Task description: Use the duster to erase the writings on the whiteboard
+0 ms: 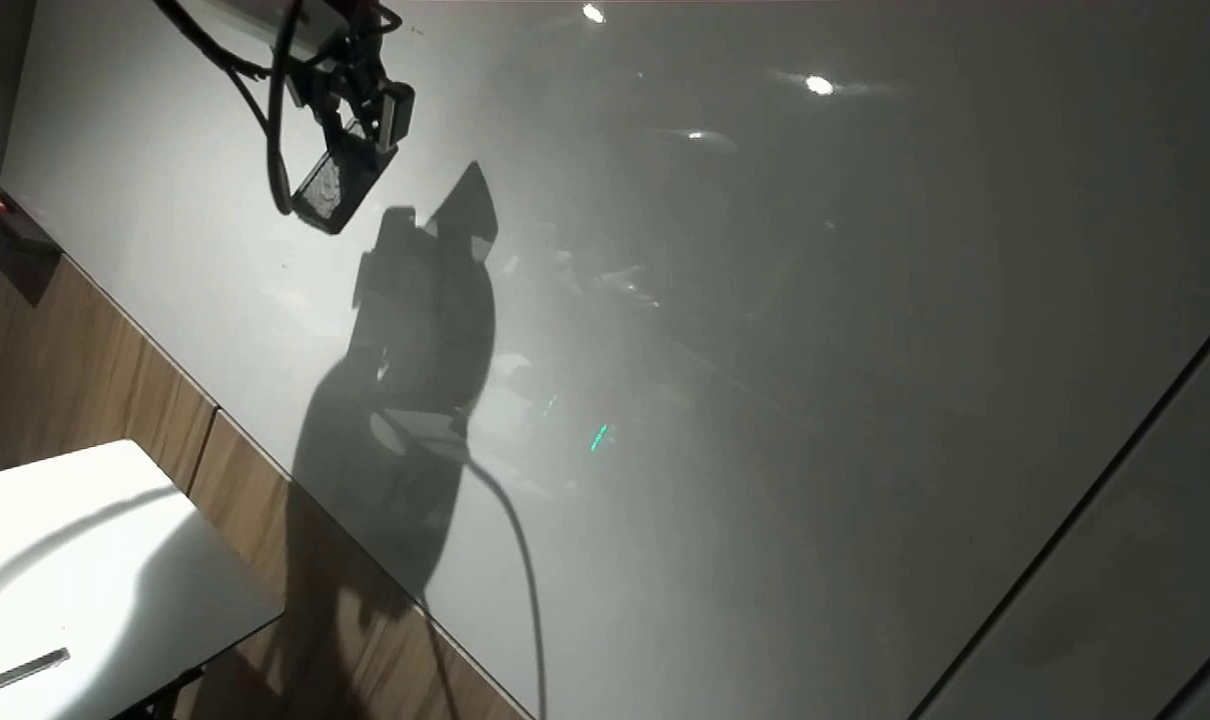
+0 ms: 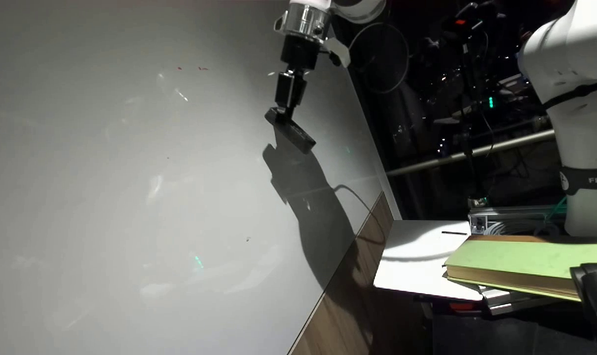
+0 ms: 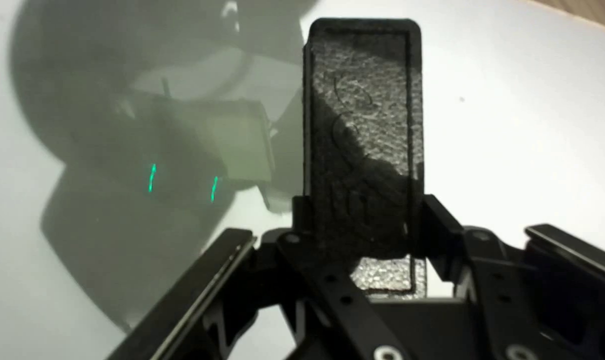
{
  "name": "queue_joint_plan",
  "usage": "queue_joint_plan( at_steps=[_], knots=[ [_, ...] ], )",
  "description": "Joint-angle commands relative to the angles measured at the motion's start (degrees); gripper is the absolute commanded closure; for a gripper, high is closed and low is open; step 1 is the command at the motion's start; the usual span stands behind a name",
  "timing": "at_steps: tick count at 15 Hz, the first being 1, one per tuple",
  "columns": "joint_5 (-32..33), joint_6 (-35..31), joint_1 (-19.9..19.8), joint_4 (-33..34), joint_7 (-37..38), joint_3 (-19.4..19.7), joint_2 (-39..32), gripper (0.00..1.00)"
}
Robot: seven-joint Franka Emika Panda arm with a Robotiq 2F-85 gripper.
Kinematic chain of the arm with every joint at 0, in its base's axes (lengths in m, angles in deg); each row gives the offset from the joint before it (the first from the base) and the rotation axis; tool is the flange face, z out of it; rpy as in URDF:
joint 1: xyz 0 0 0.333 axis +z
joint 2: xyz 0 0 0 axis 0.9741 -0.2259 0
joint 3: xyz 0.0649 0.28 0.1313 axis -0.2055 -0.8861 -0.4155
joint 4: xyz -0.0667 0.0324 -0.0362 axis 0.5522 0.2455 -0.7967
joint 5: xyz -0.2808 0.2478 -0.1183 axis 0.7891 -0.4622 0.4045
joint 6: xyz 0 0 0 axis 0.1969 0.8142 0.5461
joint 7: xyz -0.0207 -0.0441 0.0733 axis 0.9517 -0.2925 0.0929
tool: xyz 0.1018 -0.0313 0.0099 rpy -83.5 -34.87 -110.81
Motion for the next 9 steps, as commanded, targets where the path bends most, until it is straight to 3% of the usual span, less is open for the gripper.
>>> queue_joint_plan(
  at_steps=[1, 5, 9],
  knots=[
    [2.2, -6.8, -1.4, 4.4, 1.1, -2.7, -6.3, 0.70],
    [6.0, -11.9, -4.3, 8.6, 1.6, -3.8, -10.2, 0.70],
    [8.4, -9.2, -5.7, 11.7, 2.5, -4.0, -8.5, 0.70]
  ],
)
